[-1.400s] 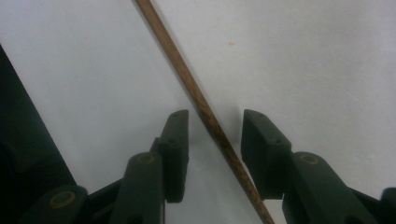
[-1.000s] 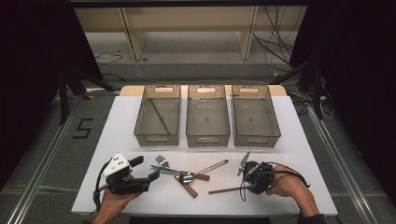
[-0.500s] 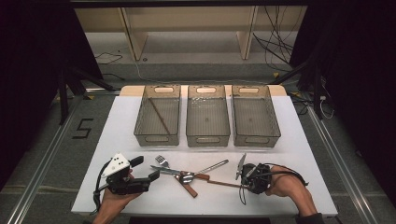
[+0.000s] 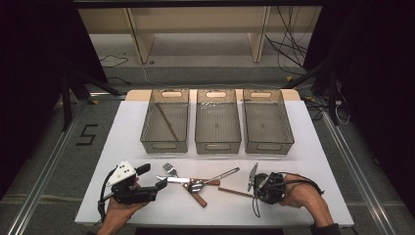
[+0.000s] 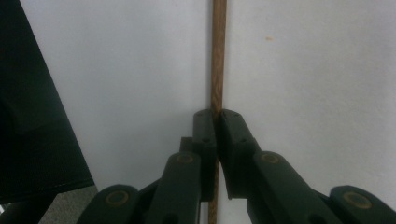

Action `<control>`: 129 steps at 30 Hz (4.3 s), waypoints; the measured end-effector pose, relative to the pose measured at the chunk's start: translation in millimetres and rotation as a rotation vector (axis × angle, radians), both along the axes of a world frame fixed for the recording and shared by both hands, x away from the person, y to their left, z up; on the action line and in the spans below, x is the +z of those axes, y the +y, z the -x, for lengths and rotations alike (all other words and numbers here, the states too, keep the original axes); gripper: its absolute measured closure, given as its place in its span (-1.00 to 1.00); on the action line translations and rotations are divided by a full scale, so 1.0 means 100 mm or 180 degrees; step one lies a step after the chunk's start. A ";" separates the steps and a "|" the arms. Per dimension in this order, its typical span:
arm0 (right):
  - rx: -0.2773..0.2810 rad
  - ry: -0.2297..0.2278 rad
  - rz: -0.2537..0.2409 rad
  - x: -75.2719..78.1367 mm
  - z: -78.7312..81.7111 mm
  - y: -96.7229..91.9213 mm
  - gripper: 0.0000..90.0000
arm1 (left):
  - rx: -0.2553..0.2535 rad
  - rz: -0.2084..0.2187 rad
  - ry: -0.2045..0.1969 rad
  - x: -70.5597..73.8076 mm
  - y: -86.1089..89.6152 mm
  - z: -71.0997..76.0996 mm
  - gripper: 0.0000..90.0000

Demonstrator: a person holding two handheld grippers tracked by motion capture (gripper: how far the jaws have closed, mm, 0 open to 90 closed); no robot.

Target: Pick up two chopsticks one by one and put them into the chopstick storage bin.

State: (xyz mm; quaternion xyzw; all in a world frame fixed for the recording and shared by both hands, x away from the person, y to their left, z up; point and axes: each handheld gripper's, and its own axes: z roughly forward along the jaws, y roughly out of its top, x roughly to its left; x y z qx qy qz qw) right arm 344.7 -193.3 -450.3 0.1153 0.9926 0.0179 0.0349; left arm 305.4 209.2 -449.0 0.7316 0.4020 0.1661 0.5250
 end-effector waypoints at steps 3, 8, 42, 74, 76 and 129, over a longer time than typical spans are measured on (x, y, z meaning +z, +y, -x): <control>-0.0036 -0.0003 -0.0037 0.04 0.01 -0.01 0.90 | 0.0001 0.0001 0.0001 0.00 0.00 0.00 -0.68; -0.0056 -0.0084 -0.0229 0.13 -0.01 -0.02 0.90 | 0.0002 0.0000 -0.0001 0.00 0.00 0.00 -0.68; -0.0834 -0.0533 -0.1633 0.69 -0.46 0.21 0.91 | 0.0006 -0.0011 -0.0014 0.01 0.01 0.00 -0.68; -0.1149 -0.0619 -0.2282 0.94 -0.89 0.69 0.90 | 0.0020 0.0027 -0.0020 0.01 0.02 0.00 -0.68; -0.1153 -0.0615 -0.2327 0.96 -0.92 0.73 0.90 | 0.0022 0.0029 -0.0021 0.01 0.02 0.00 -0.68; -0.1598 -0.0542 -0.2805 1.10 -1.67 1.72 0.90 | -0.0002 0.0052 -0.0035 0.03 0.03 0.01 -0.68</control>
